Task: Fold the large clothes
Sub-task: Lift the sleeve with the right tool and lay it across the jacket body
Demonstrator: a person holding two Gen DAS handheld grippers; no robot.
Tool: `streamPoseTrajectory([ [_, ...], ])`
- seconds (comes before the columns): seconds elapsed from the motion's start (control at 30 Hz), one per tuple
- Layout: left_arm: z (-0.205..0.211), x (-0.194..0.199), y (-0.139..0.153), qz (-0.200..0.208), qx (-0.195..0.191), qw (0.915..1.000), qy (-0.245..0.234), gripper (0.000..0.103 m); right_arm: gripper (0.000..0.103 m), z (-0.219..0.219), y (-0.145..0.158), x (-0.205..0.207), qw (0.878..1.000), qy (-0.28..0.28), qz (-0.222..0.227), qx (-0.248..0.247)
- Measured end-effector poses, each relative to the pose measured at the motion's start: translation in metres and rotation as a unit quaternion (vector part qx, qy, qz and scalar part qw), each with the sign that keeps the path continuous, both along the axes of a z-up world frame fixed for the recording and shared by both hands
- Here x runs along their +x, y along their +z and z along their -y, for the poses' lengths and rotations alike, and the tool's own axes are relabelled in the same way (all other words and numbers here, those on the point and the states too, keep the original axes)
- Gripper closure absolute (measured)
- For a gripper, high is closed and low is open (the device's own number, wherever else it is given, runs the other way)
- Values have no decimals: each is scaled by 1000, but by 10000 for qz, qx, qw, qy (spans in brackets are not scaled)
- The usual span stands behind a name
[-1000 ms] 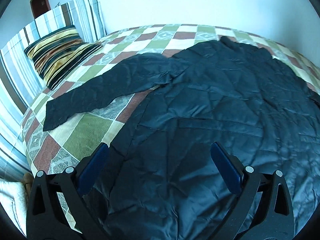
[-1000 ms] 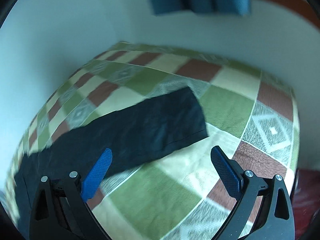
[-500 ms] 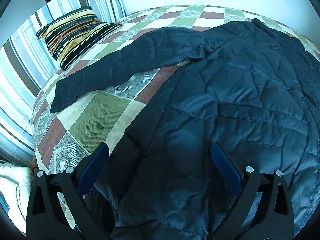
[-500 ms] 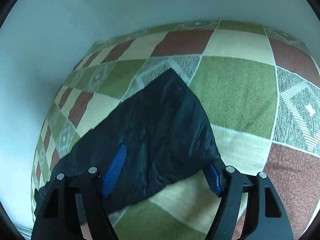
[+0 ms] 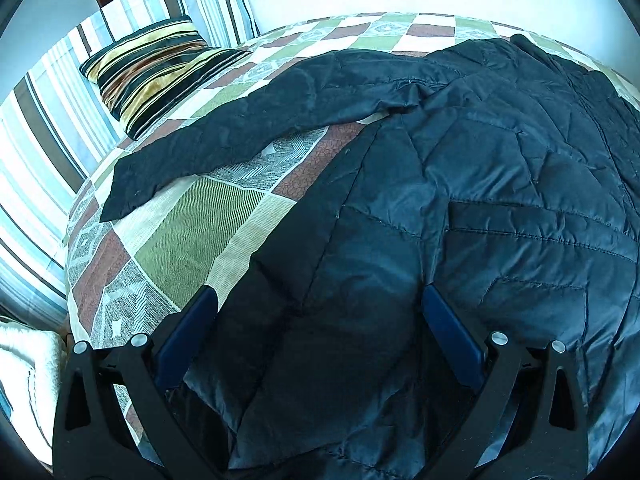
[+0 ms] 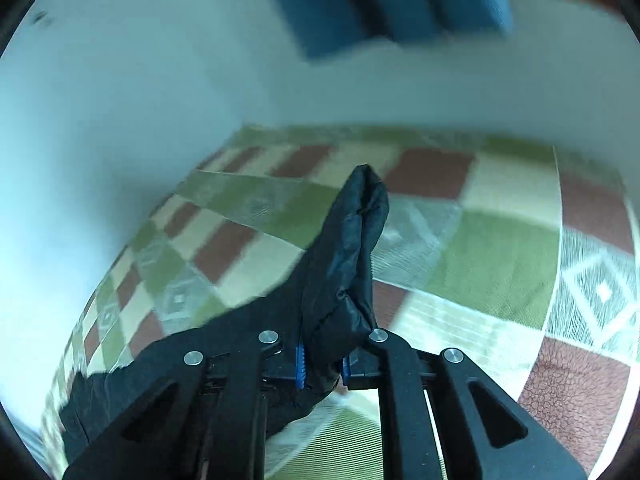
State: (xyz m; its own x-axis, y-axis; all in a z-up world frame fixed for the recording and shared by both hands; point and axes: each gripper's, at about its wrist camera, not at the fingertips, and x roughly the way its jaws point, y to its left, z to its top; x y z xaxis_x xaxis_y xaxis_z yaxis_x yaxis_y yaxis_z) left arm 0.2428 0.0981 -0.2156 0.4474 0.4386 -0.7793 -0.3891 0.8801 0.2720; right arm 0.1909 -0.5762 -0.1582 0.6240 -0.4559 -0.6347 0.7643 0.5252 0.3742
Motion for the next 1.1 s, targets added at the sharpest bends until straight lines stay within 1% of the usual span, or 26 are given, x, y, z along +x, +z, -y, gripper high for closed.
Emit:
streamPoseTrajectory([
  [0.1, -1, -1, 0, 41, -63, 10000, 6, 2, 91, -33, 24, 20, 9981, 426, -1, -437],
  [0.17, -2, -1, -1, 59, -90, 9999, 15, 2, 91, -61, 39, 39, 9943, 795, 3, -711],
  [0.23, -2, -2, -2, 68, -76, 9999, 22, 2, 91, -95, 51, 61, 9876, 1209, 3, -1005],
  [0.3, -1, -3, -2, 87, -53, 9999, 20, 2, 92, -122, 57, 77, 9818, 1521, 30, -1133],
  [0.43, -2, -3, -2, 93, -111, 9999, 26, 2, 92, -191, 64, 118, 9653, 2275, 103, -1282],
  [0.5, -2, -3, -2, 95, -121, 9999, 26, 2, 92, -229, 63, 139, 9545, 2662, 123, -1337],
  [0.6, -3, -3, -3, 111, -146, 9998, 27, 2, 92, -277, 55, 158, 9411, 3102, 123, -1340],
  [0.7, -5, -3, -3, 121, -165, 9998, 26, 2, 92, -315, 46, 174, 9274, 3501, 109, -1315],
  [0.8, -5, -3, -4, 133, -159, 9998, 24, 2, 92, -354, 37, 182, 9118, 3887, 60, -1322],
  [0.83, -5, -3, -4, 138, -154, 9998, 26, 2, 92, -371, 33, 186, 9040, 4061, 28, -1338],
  [0.9, -5, -2, -5, 145, -152, 9998, 29, 2, 92, -394, 29, 188, 8942, 4264, -10, -1365],
  [0.93, -5, -2, -5, 148, -150, 9998, 29, 2, 92, -407, 25, 189, 8874, 4397, -43, -1384],
  [1.03, -5, -3, -5, 150, -149, 9998, 29, 2, 92, -442, 12, 192, 8686, 4735, -192, -1447],
  [1.07, -5, -3, -5, 152, -149, 9998, 29, 2, 92, -447, 8, 194, 8643, 4810, -247, -1450],
  [1.1, -5, -3, -5, 153, -150, 9998, 30, 2, 92, -458, 2, 195, 8570, 4931, -341, -1454],
])
